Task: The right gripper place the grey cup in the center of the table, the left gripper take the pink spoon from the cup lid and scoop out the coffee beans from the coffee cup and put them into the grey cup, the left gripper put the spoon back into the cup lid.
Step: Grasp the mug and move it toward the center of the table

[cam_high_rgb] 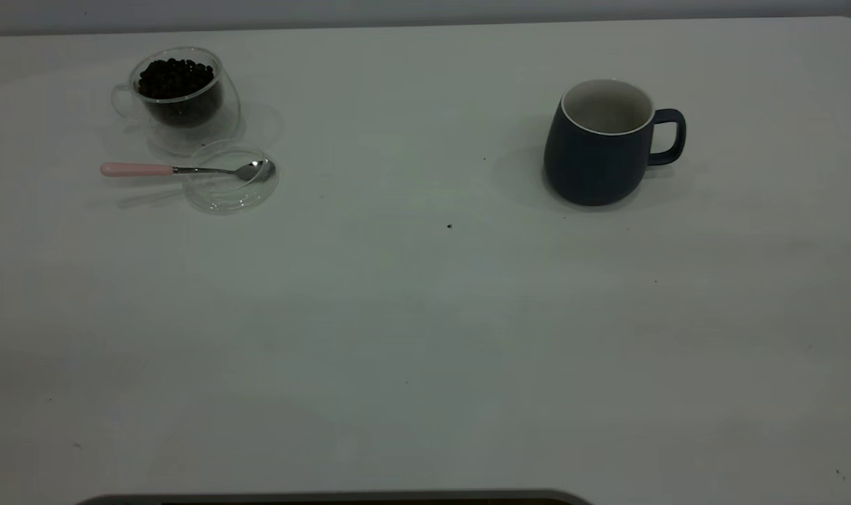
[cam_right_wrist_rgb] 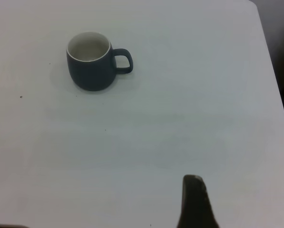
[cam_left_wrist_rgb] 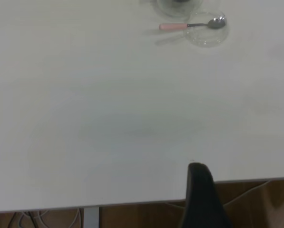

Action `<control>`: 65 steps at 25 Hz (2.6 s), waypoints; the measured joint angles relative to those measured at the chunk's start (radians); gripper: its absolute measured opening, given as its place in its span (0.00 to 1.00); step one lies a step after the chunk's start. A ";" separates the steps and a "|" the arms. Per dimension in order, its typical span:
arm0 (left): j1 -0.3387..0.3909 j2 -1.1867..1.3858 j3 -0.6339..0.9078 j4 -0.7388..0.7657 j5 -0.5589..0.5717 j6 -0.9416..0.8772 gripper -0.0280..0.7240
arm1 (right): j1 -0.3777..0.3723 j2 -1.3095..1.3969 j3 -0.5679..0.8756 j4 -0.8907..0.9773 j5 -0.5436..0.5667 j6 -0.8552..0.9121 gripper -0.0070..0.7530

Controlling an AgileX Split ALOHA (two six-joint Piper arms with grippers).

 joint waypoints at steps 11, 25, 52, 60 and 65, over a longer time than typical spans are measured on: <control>0.000 0.000 0.000 0.000 0.000 0.003 0.75 | 0.000 0.000 0.000 0.000 0.000 0.000 0.71; 0.000 0.000 0.000 0.000 0.000 0.003 0.75 | 0.000 0.000 0.000 0.000 0.000 0.000 0.71; 0.000 0.000 0.000 0.000 0.000 -0.001 0.75 | 0.000 0.380 -0.018 0.158 -0.109 -0.121 0.78; 0.000 0.000 0.000 0.000 0.000 0.000 0.75 | 0.000 0.921 -0.155 0.175 -0.357 -0.374 0.84; 0.000 0.000 0.000 0.000 0.000 0.000 0.75 | 0.000 1.279 -0.337 0.197 -0.431 -0.529 0.81</control>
